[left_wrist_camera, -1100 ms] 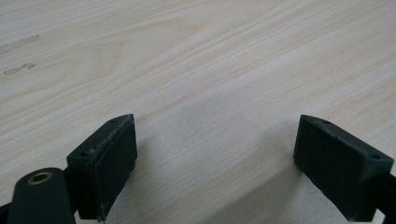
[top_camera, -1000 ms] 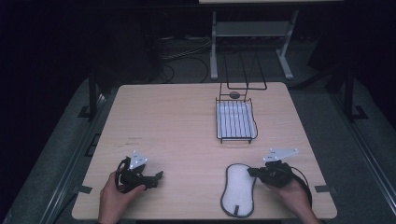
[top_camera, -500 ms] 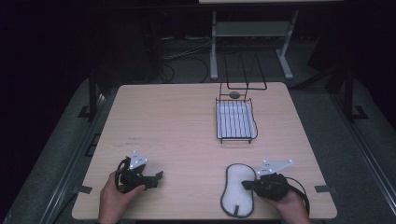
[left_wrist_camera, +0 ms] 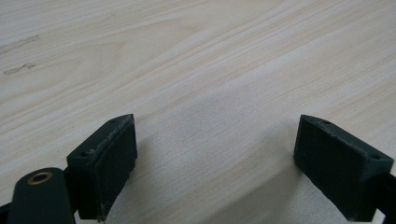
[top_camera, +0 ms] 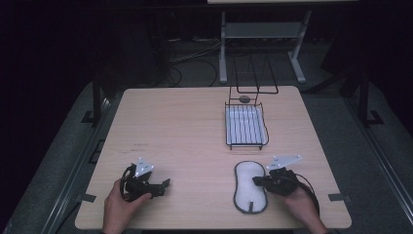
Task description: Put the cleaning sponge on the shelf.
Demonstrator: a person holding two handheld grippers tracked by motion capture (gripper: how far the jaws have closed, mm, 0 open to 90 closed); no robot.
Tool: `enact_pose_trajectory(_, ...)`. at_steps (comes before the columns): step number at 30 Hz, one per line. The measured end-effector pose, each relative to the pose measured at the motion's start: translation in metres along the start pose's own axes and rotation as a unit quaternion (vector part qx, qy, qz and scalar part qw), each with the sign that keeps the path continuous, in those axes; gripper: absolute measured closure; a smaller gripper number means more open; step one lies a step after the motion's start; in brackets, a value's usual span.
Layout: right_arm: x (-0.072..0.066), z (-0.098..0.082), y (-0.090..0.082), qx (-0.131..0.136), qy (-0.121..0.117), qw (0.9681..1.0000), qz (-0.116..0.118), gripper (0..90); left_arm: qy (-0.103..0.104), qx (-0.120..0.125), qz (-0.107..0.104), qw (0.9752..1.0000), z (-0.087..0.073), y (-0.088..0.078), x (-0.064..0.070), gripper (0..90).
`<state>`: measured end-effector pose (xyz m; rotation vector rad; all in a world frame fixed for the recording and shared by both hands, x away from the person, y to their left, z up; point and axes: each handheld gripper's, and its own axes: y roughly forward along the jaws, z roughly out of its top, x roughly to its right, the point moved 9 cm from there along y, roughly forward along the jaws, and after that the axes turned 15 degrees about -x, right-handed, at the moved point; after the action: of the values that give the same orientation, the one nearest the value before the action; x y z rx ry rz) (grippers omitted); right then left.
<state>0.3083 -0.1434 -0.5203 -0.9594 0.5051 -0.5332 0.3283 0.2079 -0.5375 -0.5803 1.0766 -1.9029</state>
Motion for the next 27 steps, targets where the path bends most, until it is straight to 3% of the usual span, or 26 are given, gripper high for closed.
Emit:
enact_pose_trajectory(7,0.023,0.013,0.002,0.004,0.004,0.9998,-0.022,90.0,-0.002,0.001,-0.001,1.0000,0.000,0.000,0.000,12.6)
enact_pose_trajectory(10,0.021,0.014,-0.001,0.012,0.005,0.9997,-0.020,90.0,-0.001,0.001,-0.001,1.0000,0.000,0.000,0.000,12.6)
enact_pose_trajectory(12,0.015,0.013,-0.006,0.019,0.001,0.9997,-0.016,90.0,0.001,0.000,0.000,1.0000,0.000,0.000,0.000,12.6)
enact_pose_trajectory(15,-0.006,0.008,-0.013,0.023,-0.010,0.9997,-0.001,90.0,0.000,0.000,0.000,1.0000,0.000,0.000,0.000,12.6)
enact_pose_trajectory(21,-0.033,-0.005,-0.010,0.011,-0.026,0.9995,0.015,90.0,0.001,0.000,0.000,1.0000,0.000,0.000,0.000,12.6)
enact_pose_trajectory(27,-0.040,-0.014,-0.002,-0.007,-0.025,0.9994,0.024,90.0,0.001,-0.001,0.000,1.0000,0.000,0.000,0.000,12.6)
